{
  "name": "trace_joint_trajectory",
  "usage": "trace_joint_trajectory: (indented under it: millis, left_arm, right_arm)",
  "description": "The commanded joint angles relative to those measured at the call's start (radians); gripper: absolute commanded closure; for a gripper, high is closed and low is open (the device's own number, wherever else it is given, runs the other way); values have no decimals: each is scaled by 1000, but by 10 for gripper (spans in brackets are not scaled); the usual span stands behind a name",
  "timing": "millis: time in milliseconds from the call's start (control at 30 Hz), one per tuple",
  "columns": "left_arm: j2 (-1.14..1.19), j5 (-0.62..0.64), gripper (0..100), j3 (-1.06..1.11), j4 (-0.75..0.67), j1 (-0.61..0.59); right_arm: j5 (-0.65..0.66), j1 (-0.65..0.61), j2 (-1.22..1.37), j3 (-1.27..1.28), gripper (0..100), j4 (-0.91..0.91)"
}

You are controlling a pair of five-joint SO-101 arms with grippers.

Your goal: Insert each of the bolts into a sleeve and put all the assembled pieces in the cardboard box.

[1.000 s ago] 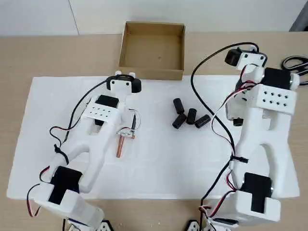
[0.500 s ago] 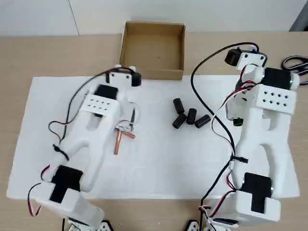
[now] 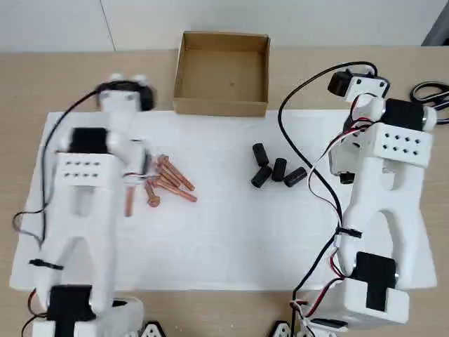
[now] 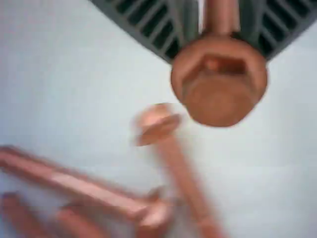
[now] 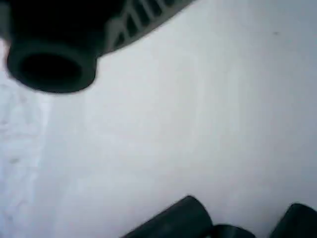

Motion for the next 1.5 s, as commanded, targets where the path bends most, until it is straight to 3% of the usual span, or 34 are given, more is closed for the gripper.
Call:
trace_joint_trajectory:
  millis: [0, 167, 400, 633, 1033, 1267, 1467]
  left_arm:
    - [2, -48, 994, 128, -120, -109]
    - [12, -74, 994, 300, -276, -181]
    - [12, -72, 988, 395, -399, -176]
    - [12, -72, 891, 407, -414, -175]
    - [14, -68, 892, 409, -423, -180]
    - [12, -66, 892, 533, -568, -178]
    - [6, -64, 915, 542, -577, -178]
  right_arm:
    - [3, 4, -51, 5, 995, 10]
    - [3, -8, -53, 77, 994, -12]
    - [2, -10, -59, 97, 994, -35]
    - [2, -10, -59, 97, 994, -35]
    - [2, -10, -59, 97, 994, -50]
    - [6, -8, -59, 97, 994, -50]
    - [3, -8, -59, 97, 994, -50]
